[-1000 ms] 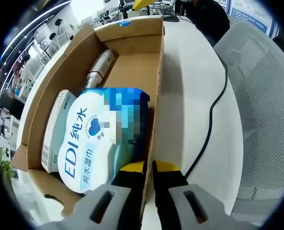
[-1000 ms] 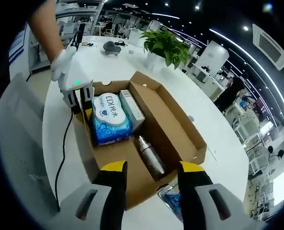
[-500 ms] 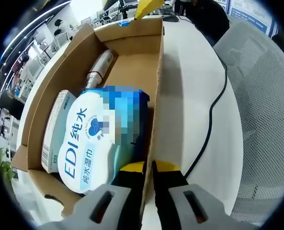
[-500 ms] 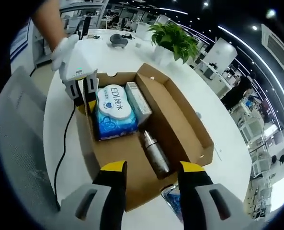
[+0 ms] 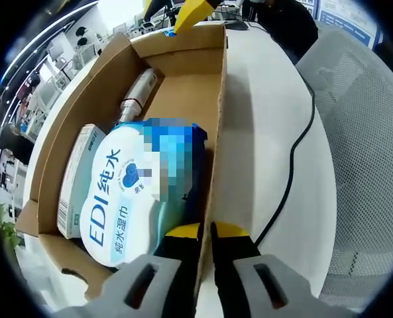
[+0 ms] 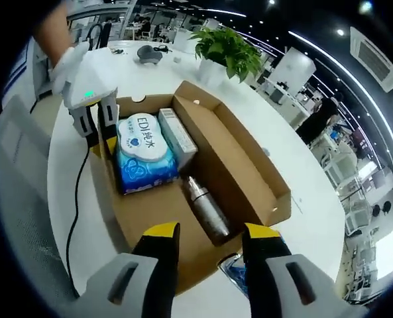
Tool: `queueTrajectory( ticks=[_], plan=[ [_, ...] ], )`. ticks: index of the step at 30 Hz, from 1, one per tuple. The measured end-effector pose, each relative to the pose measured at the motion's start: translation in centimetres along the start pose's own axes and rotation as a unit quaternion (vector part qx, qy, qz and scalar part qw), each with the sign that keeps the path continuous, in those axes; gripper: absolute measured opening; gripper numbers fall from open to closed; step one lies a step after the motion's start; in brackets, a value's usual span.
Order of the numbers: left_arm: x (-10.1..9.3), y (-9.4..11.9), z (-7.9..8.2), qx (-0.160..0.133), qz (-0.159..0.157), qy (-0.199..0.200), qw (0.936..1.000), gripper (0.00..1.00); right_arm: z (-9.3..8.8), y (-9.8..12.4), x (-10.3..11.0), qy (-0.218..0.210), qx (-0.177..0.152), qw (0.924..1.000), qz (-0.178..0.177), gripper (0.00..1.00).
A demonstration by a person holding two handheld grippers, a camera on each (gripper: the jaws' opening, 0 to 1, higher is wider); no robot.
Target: Operate the shoe box by opening the lid, removing the specified soft item, and placing it in the target area until the item is outside and the box remains undamaged.
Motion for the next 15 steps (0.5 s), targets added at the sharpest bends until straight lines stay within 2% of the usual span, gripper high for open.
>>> queueTrajectory(
  ticks=[3, 7, 15],
  plan=[
    [0.0, 0.0, 0.0, -0.001, 0.001, -0.001, 1.0, 0.04, -0.2, -0.7, 0.0, 0.008, 0.005, 1.0, 0.001, 0.36],
    [-0.1, 0.0, 0.0, -0.001, 0.001, 0.0, 1.0, 0.04, -1.1, -1.8, -0.2, 0.005, 0.03, 0.9995, 0.011, 0.36],
    [-0.1, -0.1, 0.1, -0.001, 0.001, -0.002, 1.0, 0.04, -1.2, -3.2, -0.7, 0.051, 0.05, 0.9972, 0.022, 0.33]
  ],
)
Point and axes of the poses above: the point that each gripper's makers call its tool centre point, and the gripper's own axes: y roughly backward along the fingers, x roughly to its left, z roughly out of its top, the point moved 3 cm from there along y, roughly backward along the fingers, and after that the axes turned 2 degrees about z, right-handed, at the moved point
